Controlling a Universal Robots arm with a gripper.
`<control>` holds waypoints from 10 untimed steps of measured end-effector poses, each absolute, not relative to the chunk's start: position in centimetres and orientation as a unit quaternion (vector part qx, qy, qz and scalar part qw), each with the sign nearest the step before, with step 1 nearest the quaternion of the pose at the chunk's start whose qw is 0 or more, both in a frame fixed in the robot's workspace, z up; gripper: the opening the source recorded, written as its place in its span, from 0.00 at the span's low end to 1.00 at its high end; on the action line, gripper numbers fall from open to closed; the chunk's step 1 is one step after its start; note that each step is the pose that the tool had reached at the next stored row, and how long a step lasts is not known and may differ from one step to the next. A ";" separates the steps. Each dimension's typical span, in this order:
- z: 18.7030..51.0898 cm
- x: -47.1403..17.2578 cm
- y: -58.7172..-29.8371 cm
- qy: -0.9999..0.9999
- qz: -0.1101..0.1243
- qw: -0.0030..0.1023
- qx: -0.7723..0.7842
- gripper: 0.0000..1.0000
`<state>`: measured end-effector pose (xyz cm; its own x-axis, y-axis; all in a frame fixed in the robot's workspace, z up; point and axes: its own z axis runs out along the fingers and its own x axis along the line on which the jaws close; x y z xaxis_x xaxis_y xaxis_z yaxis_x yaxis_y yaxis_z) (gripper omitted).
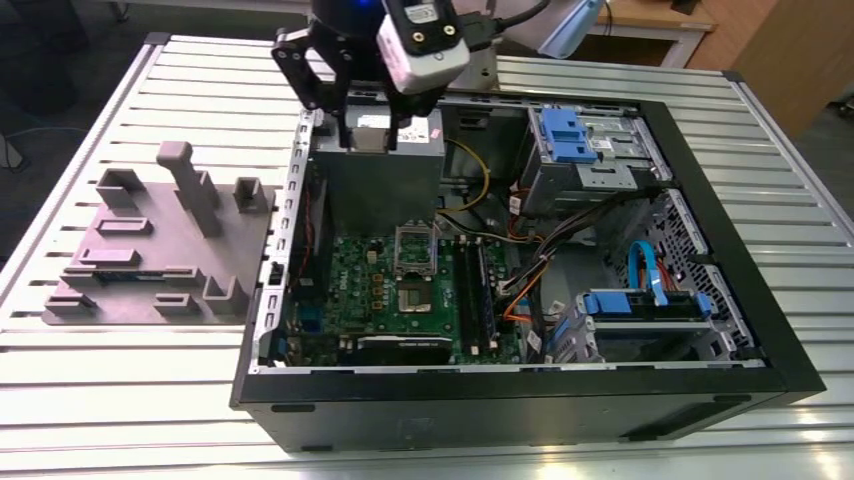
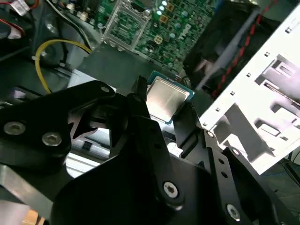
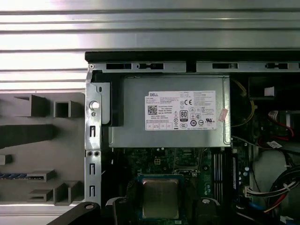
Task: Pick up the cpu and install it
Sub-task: 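Pick up the cpu and move it towards the insertion slot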
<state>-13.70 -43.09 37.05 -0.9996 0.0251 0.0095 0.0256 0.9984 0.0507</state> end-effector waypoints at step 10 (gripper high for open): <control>37.0 -10.8 -43.1 -1.000 -0.025 0.004 -0.013 0.47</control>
